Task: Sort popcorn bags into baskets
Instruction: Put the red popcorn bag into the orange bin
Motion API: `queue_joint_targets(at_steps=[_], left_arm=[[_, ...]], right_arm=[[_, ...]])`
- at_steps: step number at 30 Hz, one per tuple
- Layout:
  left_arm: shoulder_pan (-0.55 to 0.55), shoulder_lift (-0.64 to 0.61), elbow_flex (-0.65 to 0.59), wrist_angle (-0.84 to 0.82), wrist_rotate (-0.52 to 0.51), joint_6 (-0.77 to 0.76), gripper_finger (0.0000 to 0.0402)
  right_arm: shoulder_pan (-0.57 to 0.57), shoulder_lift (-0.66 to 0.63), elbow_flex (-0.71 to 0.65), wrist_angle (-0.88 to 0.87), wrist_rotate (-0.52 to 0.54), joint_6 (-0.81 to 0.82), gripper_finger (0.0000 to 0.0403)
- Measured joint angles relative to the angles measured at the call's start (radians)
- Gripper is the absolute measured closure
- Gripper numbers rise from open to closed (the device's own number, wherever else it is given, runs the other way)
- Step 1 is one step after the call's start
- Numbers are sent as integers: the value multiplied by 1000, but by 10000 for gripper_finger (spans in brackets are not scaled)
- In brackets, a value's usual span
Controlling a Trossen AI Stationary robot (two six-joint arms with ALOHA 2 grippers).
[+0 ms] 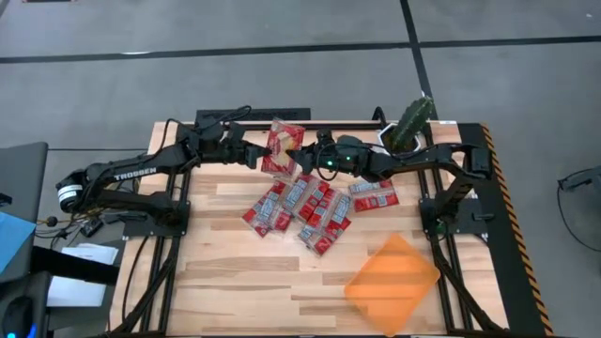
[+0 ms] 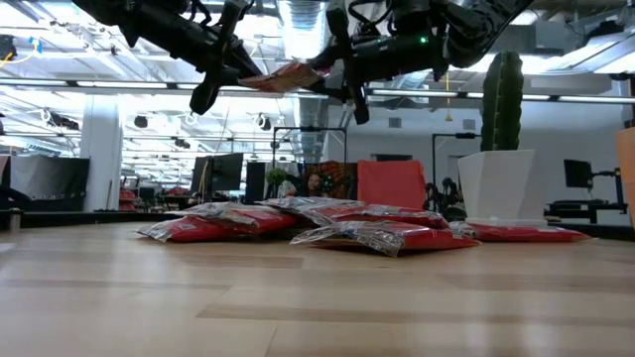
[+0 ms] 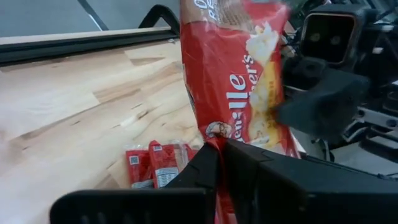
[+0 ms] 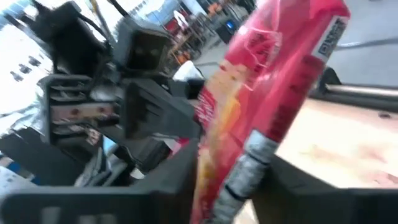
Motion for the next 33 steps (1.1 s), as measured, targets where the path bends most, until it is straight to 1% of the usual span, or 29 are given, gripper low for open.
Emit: queue_joint_targets(at_steps=[3,4,5,9,12,14,17,19,21,24,27,30,33], left_arm=[[0,0,0,4,-8,0,387],[0,0,0,4,-12,0,382],[0,0,0,1,-13,6,377],[0,-3,0,4,1,34,341],[0,-16,1,7,28,49,300],[0,-24,1,6,47,58,269],[0,-42,1,5,66,55,226],[0,-53,1,4,85,45,203],[0,-63,1,4,92,34,186],[0,-77,1,3,92,25,173],[0,-81,1,1,92,23,171],[0,-81,1,1,91,13,172],[0,-81,1,0,91,8,172]], right_arm=[[0,-5,0,4,-1,0,361],[0,-5,0,4,-4,-2,377],[0,-5,0,3,-7,-4,384],[-1,-21,0,-19,-18,14,370],[-6,-63,0,-79,-55,-3,376],[-6,-109,0,-164,-68,-35,386],[-6,-193,0,-310,-84,-84,387],[-6,-258,0,-430,-101,-95,386],[-4,-330,0,-560,-141,-117,381],[21,-451,0,-782,-176,-136,377],[69,-564,0,-984,-187,-137,381],[139,-661,0,-1122,-187,-111,383],[226,-737,0,-1231,-187,-52,373]])
